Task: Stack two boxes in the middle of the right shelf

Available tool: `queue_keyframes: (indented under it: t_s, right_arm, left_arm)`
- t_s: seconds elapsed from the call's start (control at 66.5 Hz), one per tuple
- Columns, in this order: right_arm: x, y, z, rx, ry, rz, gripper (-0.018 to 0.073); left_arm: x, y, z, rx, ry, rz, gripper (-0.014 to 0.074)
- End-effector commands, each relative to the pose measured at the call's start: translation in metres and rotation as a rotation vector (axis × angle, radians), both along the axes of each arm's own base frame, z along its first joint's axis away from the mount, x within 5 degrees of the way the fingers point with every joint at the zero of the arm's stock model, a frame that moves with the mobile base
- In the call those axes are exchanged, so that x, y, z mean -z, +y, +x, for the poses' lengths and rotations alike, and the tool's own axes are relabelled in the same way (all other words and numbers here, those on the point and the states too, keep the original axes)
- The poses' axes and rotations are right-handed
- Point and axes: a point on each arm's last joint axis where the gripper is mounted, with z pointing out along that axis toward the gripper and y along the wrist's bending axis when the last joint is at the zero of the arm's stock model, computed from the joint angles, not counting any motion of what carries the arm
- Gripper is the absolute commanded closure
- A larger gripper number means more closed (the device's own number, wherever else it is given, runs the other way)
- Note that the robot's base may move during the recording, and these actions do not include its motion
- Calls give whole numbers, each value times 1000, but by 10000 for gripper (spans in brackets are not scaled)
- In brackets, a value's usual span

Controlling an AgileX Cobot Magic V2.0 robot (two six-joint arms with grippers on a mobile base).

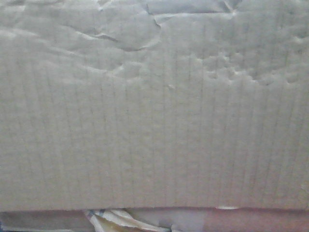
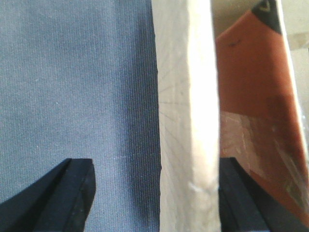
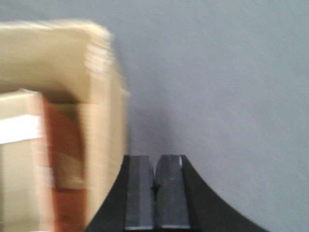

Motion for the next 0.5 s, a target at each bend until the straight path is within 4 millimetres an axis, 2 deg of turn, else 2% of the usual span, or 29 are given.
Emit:
queue_keyframes:
  t_s: [0.0, 0.075, 0.135, 0.195, 0.241, 0.331, 0.391, 0.481]
  right_arm:
    - [6, 15, 10, -34, 31, -18, 700]
    - [14, 24, 15, -58, 62, -16, 690]
    - [19, 29, 19, -69, 91, 14, 621]
    - [24, 32, 23, -72, 112, 22, 510]
    - [26, 32, 24, -72, 120, 18, 379]
    - [28, 33, 24, -72, 125, 19, 228]
    - [28, 33, 24, -75, 130, 27, 183]
    - [34, 35, 23, -80, 156, 38, 177]
  left_arm:
    - [-2, 1, -2, -2, -6, -7, 206]
    - [-2, 1, -2, -2, -6, -7, 206]
    - [-2, 1, -2, -2, -6, -7, 206]
    - [-2, 1, -2, -2, -6, -7, 206]
    - [-2, 1, -2, -2, -6, -7, 206]
    - [-2, 1, -2, -2, -6, -7, 206]
    - [-2, 1, -2, -2, -6, -7, 206]
    - [-2, 1, -2, -2, -6, -7, 206]
